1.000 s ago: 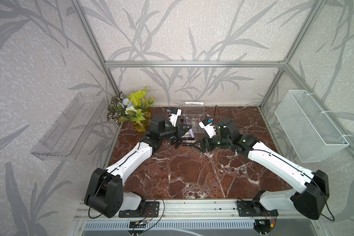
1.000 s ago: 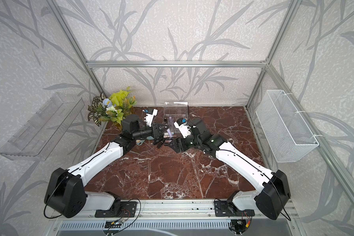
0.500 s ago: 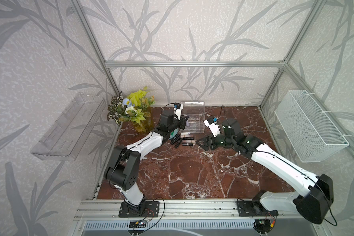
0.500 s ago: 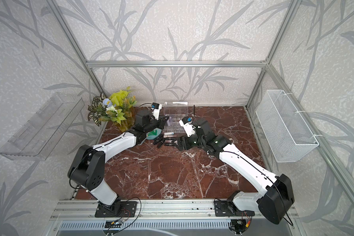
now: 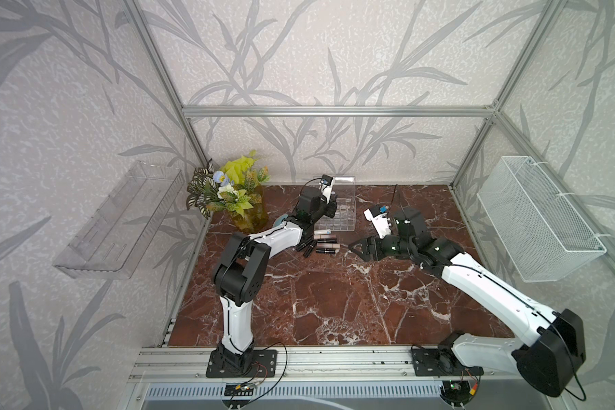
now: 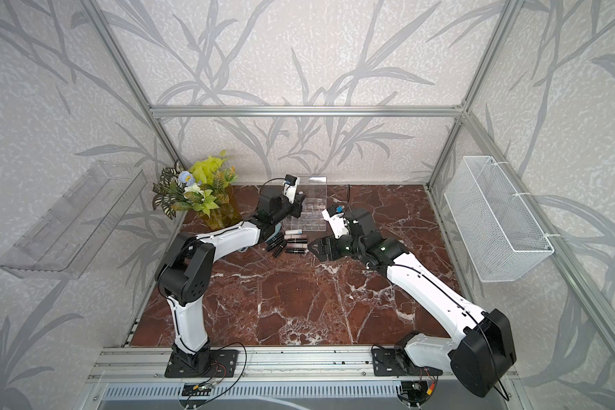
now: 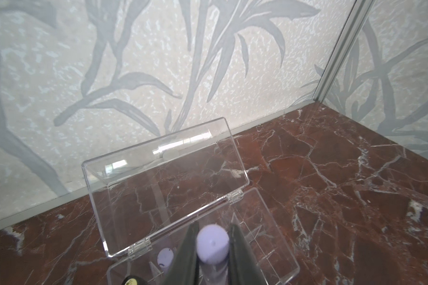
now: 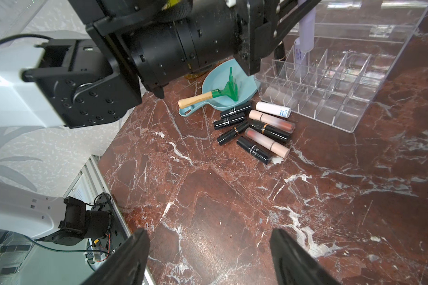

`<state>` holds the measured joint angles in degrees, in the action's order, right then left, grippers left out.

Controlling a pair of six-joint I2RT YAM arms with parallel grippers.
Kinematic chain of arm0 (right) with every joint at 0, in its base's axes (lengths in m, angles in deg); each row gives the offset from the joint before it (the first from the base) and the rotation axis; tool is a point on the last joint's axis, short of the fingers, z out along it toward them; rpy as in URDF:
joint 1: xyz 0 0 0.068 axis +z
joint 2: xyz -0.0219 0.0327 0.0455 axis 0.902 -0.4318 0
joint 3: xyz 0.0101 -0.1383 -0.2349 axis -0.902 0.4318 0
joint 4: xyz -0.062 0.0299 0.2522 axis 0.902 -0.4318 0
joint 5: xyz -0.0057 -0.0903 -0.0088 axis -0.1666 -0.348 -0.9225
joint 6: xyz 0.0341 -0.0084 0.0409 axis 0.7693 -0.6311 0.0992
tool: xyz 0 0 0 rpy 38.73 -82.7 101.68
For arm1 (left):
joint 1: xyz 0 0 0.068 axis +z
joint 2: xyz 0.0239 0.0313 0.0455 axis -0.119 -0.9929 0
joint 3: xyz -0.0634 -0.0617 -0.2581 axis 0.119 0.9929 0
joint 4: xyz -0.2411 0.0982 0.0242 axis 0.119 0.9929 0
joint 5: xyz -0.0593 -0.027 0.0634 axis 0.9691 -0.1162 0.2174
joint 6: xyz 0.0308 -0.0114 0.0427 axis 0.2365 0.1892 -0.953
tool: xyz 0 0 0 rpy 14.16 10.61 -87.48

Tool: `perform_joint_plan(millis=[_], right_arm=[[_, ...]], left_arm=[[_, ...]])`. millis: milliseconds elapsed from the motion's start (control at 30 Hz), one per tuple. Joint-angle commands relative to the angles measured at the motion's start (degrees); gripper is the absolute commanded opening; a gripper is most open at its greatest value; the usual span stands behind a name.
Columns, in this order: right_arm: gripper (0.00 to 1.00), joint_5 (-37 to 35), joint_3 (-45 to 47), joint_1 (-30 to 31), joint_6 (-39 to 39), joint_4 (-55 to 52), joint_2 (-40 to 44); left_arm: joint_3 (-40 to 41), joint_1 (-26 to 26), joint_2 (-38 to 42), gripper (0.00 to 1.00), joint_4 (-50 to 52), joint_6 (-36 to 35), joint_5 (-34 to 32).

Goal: Arrange the lipsticks in the organizer
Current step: Place the lipstick in the storage box.

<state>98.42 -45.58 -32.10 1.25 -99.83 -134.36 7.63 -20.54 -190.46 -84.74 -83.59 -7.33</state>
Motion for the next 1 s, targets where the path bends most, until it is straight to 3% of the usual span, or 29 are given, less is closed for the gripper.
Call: perform_joint_plan(millis=[0, 333, 967], right_arm=[[0.81, 1.93, 0.73, -0.71, 0.69, 2.85, 0.84], [0.81, 2.25, 0.63, -1.88, 0.21, 0.64, 2.93], [0.81, 2.89, 1.52, -2.87, 0.24, 0.45, 3.57]], left_arm=[[-1.37, -0.23, -2.89, 0.1, -3.29, -1.87, -3.58], [-4.56, -0.38, -8.08, 0.1, -4.89, -2.69, -6.59], [-9.23, 0.15, -12.94, 0.11, -1.74, -2.08, -5.81]])
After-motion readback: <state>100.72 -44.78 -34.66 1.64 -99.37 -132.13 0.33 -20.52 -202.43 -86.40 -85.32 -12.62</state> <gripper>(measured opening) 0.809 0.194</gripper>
